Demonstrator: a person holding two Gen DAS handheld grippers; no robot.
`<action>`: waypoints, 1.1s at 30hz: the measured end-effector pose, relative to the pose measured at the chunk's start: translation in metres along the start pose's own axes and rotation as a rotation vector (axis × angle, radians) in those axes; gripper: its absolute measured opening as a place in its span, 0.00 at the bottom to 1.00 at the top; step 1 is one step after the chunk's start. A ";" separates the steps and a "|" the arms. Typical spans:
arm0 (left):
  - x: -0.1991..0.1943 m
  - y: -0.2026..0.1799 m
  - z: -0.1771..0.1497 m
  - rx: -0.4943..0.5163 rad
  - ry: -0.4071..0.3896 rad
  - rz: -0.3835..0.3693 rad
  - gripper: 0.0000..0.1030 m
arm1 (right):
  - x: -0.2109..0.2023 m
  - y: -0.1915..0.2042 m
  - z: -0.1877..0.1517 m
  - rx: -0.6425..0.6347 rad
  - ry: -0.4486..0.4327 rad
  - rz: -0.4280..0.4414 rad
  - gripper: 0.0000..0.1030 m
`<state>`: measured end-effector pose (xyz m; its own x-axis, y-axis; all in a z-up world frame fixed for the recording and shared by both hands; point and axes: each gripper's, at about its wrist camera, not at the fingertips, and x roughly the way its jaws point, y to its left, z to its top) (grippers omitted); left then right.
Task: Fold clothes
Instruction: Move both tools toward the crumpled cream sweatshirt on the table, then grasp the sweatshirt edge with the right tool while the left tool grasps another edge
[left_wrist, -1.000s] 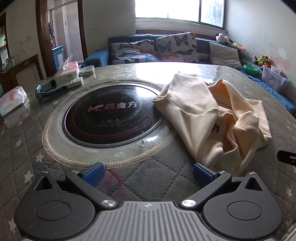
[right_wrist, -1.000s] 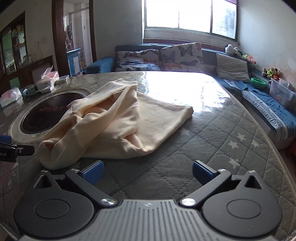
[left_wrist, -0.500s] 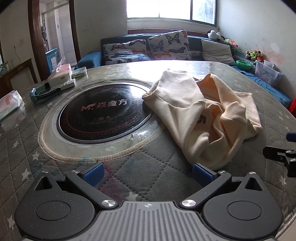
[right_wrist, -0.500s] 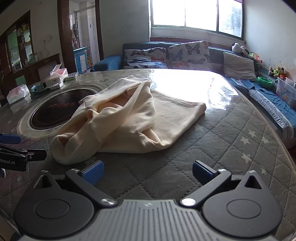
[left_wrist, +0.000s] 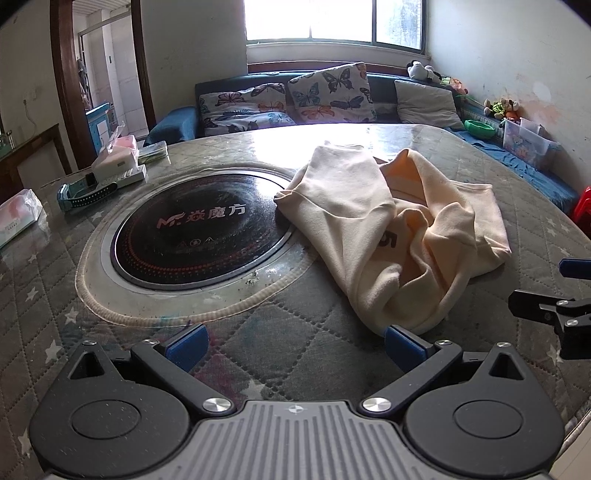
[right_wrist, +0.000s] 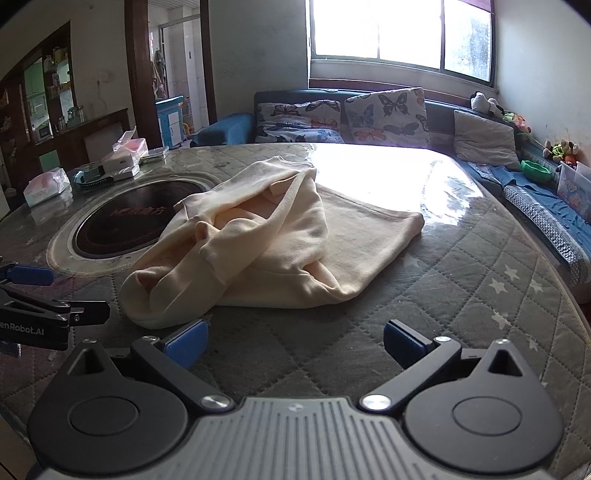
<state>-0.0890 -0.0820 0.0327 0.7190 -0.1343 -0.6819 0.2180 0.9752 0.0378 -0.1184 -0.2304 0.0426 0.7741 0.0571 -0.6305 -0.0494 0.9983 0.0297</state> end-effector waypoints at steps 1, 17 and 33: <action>0.000 -0.001 0.000 0.002 -0.001 0.000 1.00 | 0.000 0.000 0.001 -0.002 -0.001 0.002 0.99; 0.002 -0.012 0.032 0.072 -0.072 -0.011 1.00 | 0.010 0.001 0.025 -0.048 -0.026 0.042 0.91; 0.047 -0.034 0.092 0.145 -0.129 -0.076 0.82 | 0.080 -0.040 0.113 0.024 -0.017 0.063 0.61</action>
<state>-0.0021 -0.1376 0.0671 0.7735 -0.2370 -0.5878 0.3610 0.9270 0.1014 0.0173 -0.2650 0.0787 0.7804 0.1194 -0.6137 -0.0832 0.9927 0.0874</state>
